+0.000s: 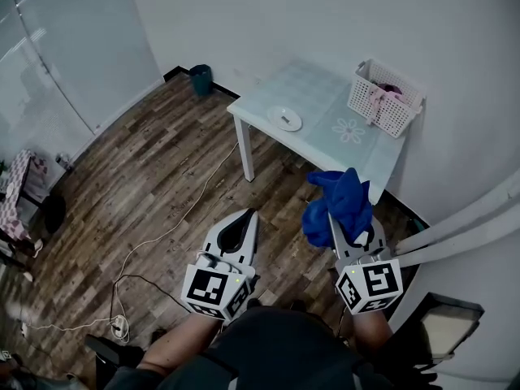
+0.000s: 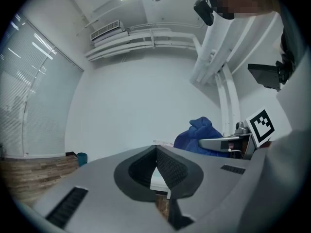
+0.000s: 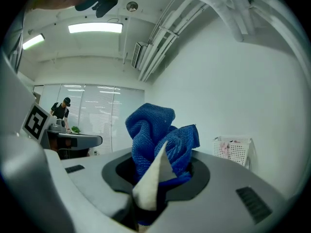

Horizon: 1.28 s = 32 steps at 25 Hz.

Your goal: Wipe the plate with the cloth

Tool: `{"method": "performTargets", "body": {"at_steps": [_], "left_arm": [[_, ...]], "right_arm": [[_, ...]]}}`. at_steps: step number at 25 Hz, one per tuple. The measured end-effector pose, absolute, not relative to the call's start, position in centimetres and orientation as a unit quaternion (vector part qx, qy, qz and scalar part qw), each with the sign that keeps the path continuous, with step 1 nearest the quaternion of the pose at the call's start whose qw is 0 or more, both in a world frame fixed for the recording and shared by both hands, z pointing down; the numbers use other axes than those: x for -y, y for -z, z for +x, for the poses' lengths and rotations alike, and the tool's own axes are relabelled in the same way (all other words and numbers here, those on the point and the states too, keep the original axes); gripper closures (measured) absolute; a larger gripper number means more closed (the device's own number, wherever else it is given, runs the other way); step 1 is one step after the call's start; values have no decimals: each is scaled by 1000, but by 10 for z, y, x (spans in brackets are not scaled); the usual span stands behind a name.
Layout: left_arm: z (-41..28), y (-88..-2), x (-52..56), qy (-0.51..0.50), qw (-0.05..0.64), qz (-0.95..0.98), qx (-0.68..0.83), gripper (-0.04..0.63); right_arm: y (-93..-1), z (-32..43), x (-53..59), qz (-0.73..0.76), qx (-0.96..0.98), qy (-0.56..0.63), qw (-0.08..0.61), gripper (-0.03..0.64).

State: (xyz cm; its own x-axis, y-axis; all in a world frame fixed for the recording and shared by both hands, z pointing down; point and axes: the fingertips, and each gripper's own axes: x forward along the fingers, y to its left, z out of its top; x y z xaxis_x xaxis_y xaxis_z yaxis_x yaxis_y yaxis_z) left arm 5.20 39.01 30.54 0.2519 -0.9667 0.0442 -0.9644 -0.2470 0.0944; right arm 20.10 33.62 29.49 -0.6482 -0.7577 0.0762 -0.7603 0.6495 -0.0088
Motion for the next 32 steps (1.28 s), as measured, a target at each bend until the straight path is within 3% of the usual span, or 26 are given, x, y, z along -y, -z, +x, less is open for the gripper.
{"method": "performTargets", "body": {"at_steps": [12,32], "left_arm": [[24,-311,-374,26,55,804,592,588],[5,-311,-195,18,57,780,623,588]], "right_arm": [[-294,167,-327,427,904,-25,10,477],[-303,154,-133,386,921,-61,-13,477]]}}
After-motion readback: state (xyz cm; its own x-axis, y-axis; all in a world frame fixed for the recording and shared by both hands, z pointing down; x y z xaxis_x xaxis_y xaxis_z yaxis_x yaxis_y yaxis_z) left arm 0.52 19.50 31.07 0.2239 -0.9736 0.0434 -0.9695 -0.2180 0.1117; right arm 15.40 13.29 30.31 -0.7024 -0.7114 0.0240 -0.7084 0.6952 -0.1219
